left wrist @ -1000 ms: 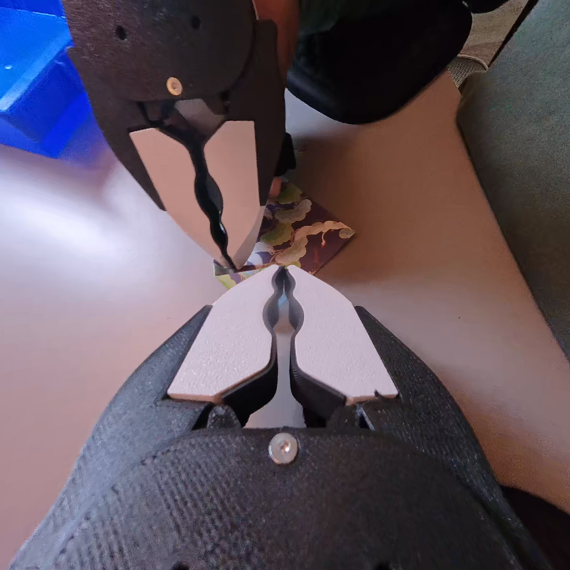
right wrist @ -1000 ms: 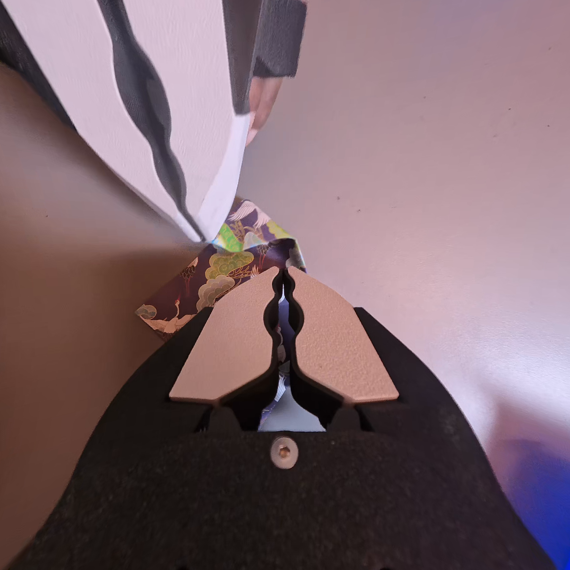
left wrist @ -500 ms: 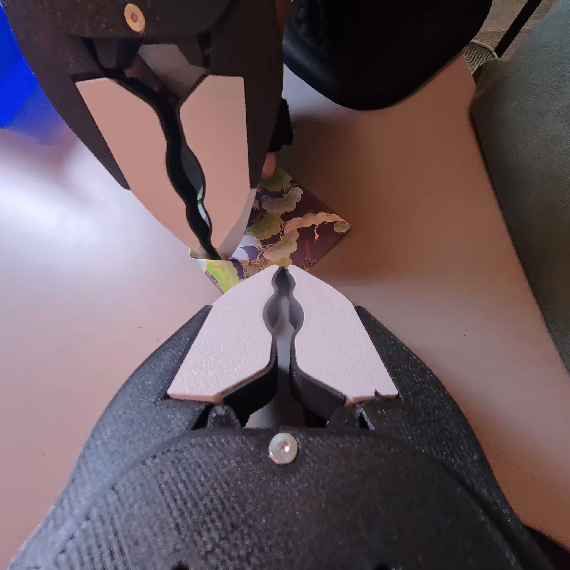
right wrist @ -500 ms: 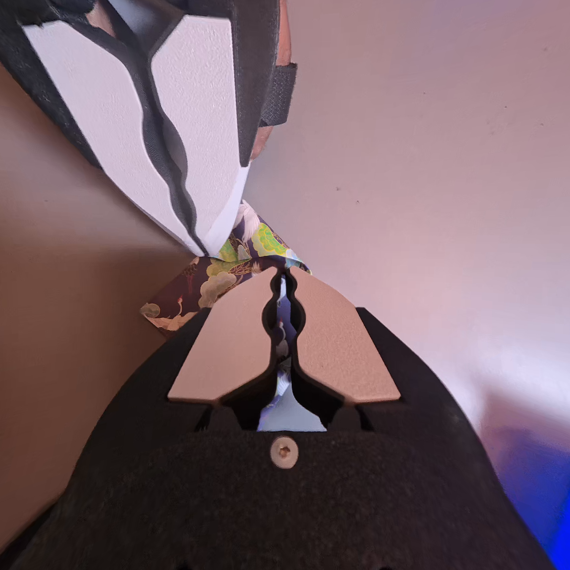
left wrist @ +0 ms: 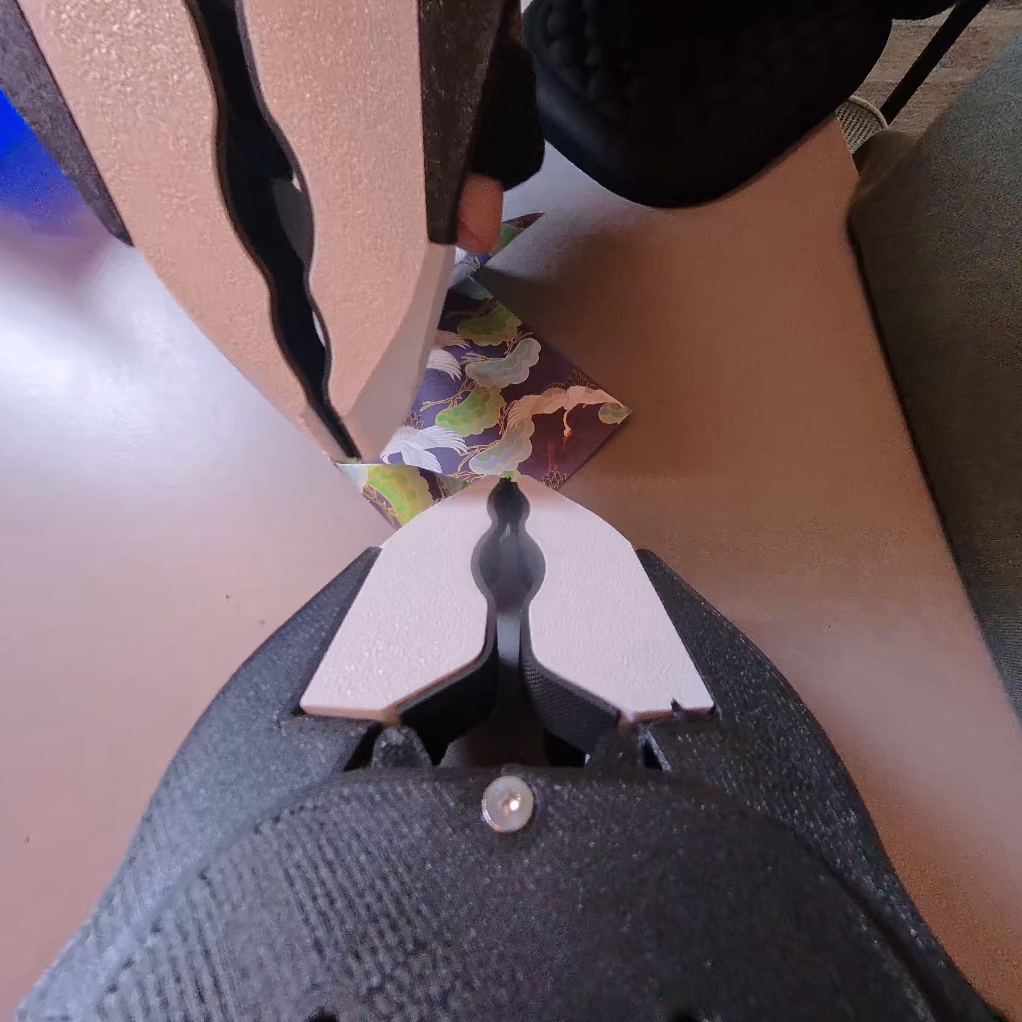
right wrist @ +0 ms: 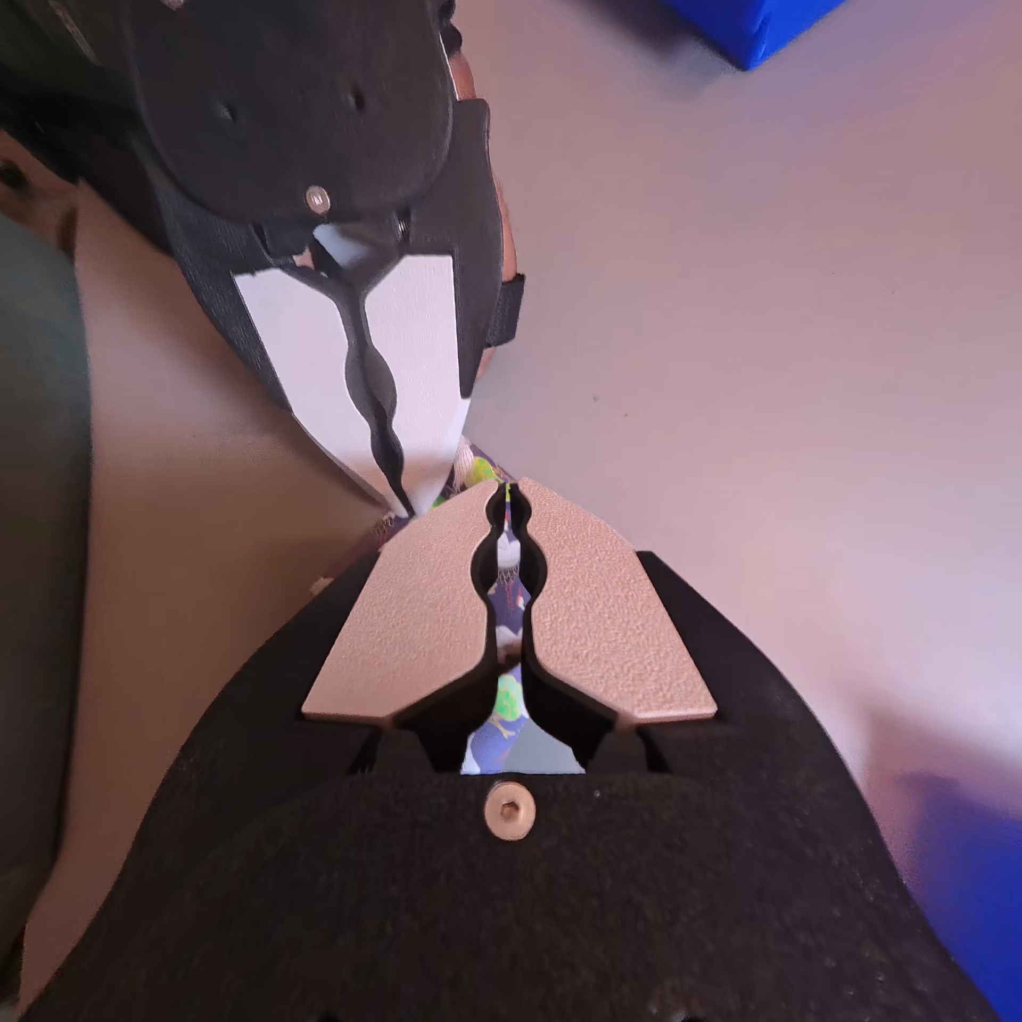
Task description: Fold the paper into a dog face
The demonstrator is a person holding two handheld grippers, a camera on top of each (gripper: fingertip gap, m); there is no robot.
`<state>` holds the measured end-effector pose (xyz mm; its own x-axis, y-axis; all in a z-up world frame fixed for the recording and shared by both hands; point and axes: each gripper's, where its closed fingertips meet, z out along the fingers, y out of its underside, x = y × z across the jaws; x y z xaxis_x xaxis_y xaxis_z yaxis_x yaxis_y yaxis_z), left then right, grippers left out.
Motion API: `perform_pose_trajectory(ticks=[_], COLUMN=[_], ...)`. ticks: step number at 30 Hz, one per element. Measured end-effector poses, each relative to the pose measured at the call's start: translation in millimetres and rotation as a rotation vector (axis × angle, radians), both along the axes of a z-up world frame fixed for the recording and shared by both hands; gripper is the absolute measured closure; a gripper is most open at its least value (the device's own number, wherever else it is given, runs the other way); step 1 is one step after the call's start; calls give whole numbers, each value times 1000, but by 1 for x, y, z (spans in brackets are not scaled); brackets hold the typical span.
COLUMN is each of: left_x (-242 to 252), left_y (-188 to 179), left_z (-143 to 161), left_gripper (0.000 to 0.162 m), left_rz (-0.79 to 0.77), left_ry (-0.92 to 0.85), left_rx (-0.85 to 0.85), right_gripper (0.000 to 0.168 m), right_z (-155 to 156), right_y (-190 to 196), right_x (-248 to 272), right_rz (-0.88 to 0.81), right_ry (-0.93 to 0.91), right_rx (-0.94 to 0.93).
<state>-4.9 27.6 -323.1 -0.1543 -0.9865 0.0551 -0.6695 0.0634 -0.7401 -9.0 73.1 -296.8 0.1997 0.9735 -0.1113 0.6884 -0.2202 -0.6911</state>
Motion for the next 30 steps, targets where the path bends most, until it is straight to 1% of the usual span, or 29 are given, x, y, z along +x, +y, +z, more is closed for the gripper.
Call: perform_pose_trajectory(ticks=[5,7,9,11,13,14,16,21,26,30], left_x=[1,1,-1,-5,-12,-17,-23,-20,-21,-22], left_y=[-1,-3,-5,1,17,26,34,30,31,32], left_z=[1,3,11,27,34,32,21,4,2,1], left_gripper=[162,162,156,155,157,158,159,162,162,162], left_rz=[0,-11,-32,-4,70,105,129,99,96,98], left_ry=[-5,-15,-45,-104,-127,-114,-69,8,21,26], left_rx=[-5,-4,-21,-64,-65,-45,-11,44,66,74], right_gripper=[168,168,168,168,168,168,168,168,168,168], right_z=[-25,-29,-30,-30,-30,-31,-31,-32,-31,-23], right_y=[-1,-2,-2,-2,-2,-2,-2,-2,-3,-2], right_x=[-3,-4,-4,-3,-4,-4,-4,-3,-3,-2], right_rz=[22,32,38,38,37,38,42,43,46,29], right_ry=[-115,-140,-156,-158,-158,-160,-167,-173,-171,-121], right_rx=[38,47,64,70,66,66,67,72,74,37])
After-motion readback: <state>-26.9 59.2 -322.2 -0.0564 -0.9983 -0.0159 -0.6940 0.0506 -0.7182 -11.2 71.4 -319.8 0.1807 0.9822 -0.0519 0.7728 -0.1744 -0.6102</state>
